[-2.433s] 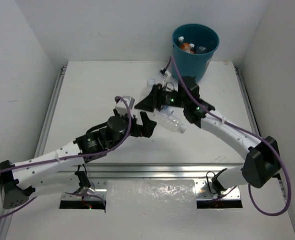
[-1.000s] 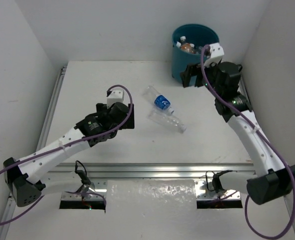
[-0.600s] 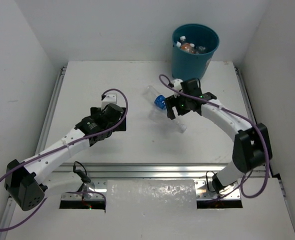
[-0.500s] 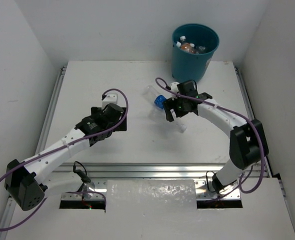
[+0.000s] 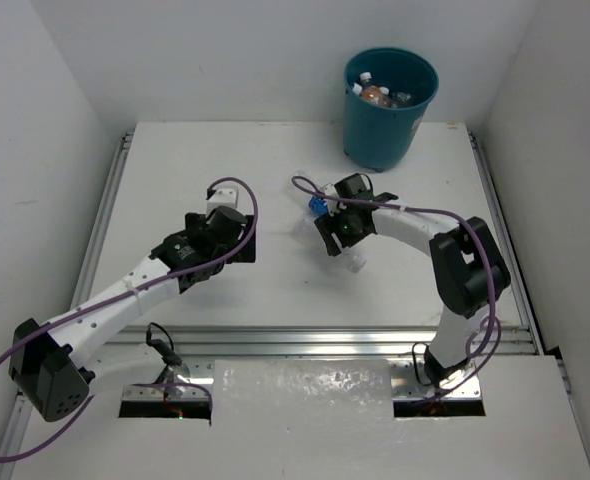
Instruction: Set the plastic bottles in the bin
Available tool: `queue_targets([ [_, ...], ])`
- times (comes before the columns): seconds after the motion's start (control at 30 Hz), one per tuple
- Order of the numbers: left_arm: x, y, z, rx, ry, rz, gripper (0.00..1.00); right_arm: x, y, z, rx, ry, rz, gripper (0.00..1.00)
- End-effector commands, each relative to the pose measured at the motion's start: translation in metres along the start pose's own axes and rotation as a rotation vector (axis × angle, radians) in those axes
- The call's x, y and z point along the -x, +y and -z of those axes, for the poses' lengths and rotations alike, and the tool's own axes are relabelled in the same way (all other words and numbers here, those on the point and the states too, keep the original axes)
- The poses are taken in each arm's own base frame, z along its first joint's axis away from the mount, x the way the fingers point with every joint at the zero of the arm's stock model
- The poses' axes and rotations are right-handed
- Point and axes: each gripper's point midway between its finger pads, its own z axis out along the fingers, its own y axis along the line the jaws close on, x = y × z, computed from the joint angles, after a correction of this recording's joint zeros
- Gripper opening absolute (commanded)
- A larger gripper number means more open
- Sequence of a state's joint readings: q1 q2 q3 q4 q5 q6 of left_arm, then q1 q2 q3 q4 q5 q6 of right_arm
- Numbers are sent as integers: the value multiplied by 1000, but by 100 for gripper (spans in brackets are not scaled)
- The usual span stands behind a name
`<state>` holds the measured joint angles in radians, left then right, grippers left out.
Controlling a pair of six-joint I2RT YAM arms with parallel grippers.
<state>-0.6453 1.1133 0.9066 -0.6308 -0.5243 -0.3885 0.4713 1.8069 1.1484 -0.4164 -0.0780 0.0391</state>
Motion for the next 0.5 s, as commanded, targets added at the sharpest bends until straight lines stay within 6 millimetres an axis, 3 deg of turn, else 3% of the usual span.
queue_targets([
  [0.0, 7, -3, -1, -24, -25, 9, 100, 7, 19, -7, 14, -28, 88, 69],
  [0.13, 9, -3, 1, -30, -32, 13, 100, 1, 57, -13, 70, -18, 159, 65],
  [0.2, 9, -1, 1, -25, -32, 17, 100, 1, 74, -11, 114, -26, 177, 52],
  [0.27, 11, 0, 3, -26, -42, 24, 100, 11, 94, -4, 164, -70, 196, 50],
  [0.33, 12, 1, 4, -25, -46, 27, 100, 17, 102, 1, 192, -95, 194, 46],
  [0.47, 14, 3, 6, -20, -55, 37, 100, 22, 105, -3, 198, -95, 174, 25],
])
